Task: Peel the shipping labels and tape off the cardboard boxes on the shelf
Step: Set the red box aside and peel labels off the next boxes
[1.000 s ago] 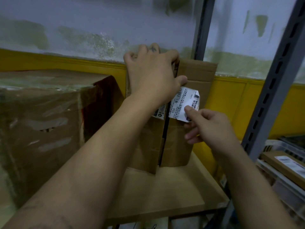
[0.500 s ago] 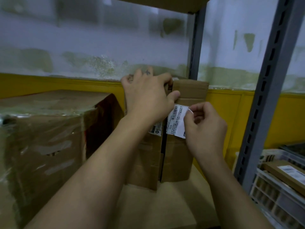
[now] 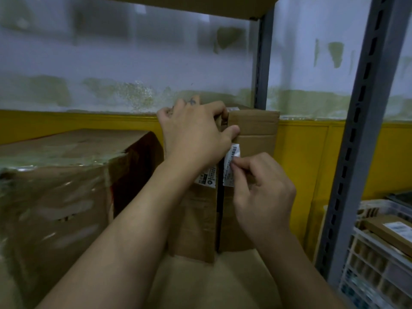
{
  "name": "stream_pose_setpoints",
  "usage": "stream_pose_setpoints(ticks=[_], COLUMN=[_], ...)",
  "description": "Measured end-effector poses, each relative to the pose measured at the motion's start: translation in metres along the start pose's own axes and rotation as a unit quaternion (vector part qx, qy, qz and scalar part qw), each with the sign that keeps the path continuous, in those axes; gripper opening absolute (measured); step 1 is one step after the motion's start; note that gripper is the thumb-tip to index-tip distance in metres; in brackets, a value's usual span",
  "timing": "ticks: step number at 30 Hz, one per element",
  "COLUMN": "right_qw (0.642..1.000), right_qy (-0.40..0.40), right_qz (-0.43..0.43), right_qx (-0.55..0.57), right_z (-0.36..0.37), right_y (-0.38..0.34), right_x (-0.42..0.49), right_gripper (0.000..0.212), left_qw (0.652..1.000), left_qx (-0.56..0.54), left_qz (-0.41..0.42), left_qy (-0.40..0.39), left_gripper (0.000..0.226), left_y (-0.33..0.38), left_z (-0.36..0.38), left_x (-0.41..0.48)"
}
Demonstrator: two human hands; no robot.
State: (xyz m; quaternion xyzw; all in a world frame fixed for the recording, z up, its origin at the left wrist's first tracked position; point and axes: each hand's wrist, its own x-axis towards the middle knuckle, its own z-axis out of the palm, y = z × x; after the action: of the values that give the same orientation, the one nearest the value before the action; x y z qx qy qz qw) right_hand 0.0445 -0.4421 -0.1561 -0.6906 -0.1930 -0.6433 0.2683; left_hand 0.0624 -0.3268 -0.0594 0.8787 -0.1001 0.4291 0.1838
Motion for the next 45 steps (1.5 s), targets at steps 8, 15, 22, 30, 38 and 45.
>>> stream_pose_setpoints(ticks=[8, 15, 22, 30, 38, 45], right_qw=[0.997, 0.993, 0.996, 0.969, 0.992, 0.992], right_qy=[-0.029, -0.071, 0.022, -0.173, -0.072, -0.044], right_qz=[-0.076, -0.095, 0.011, 0.151, 0.042, -0.017], right_qx=[0.011, -0.01, -0.083, -0.093, -0.097, -0.119], right_z=[-0.009, -0.028, -0.054, -0.023, 0.0, 0.0], right_y=[0.004, 0.014, 0.005, -0.003, -0.004, -0.006], right_x=[-0.009, -0.017, -0.018, 0.024, 0.007, -0.002], right_gripper=[0.014, 0.008, 0.032, 0.04, 0.01, 0.004], left_qw=[1.0, 0.999, 1.0, 1.0, 0.999, 0.999], left_qx=[-0.012, -0.03, -0.025, -0.025, -0.038, -0.041], left_qz=[-0.007, -0.012, -0.002, 0.0, -0.014, -0.02], left_qy=[-0.01, -0.028, -0.009, -0.002, -0.021, -0.028], left_gripper=[0.025, 0.029, 0.03, 0.029, 0.026, 0.027], left_y=[0.003, 0.003, 0.003, 0.004, 0.001, -0.001], left_z=[-0.003, -0.007, -0.003, -0.003, -0.006, -0.008], left_x=[0.0, 0.0, -0.001, -0.001, 0.003, 0.003])
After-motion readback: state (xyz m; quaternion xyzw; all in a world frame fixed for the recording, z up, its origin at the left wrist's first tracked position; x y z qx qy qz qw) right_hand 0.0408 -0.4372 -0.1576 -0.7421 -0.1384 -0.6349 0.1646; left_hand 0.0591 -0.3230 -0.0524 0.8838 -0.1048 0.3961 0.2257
